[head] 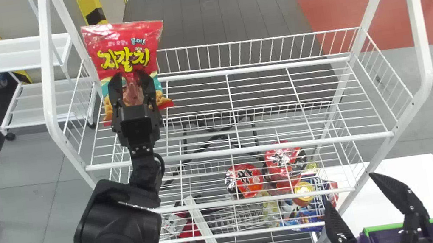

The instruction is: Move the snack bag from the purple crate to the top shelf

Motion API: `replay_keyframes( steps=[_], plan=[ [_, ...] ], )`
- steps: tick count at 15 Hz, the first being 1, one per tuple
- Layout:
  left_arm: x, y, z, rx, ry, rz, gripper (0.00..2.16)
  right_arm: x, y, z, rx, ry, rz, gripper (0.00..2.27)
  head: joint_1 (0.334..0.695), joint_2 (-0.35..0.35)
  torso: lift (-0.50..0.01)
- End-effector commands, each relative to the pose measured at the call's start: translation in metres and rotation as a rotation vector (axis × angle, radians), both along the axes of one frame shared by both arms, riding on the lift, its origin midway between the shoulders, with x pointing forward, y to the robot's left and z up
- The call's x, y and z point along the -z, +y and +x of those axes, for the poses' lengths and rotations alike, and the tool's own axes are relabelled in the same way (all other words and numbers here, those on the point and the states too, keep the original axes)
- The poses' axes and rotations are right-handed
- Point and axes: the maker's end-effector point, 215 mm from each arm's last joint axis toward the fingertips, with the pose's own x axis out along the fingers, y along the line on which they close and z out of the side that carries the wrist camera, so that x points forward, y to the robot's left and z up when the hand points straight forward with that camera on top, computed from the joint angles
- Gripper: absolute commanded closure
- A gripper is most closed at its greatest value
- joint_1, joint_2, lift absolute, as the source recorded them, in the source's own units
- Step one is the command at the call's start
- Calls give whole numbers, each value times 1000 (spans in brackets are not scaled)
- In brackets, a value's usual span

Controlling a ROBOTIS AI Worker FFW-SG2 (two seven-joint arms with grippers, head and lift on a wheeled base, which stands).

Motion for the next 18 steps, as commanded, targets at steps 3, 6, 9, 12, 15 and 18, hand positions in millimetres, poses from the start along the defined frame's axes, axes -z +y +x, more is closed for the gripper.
replay_keyframes(
  steps=[3,6,9,12,15,18],
  plan=[
    [7,-1,-3,1,12,-1,684,-3,0,-2,-2,-6,0,127,695,-37,4],
    [12,-3,-11,-3,15,0,248,-2,0,-2,-3,-4,-3,127,695,-36,4],
    [-8,-19,-31,28,-31,-30,56,0,-1,0,-1,6,-2,127,695,-45,4],
    [-41,-37,-59,74,-25,-39,66,-1,-2,7,2,21,2,127,695,-69,4],
    [-55,-39,-95,76,40,-60,66,-14,0,26,5,66,0,127,695,-97,4],
    [-50,-32,-132,62,147,-94,70,-37,-5,51,51,150,1,127,695,-95,4]
  ],
)
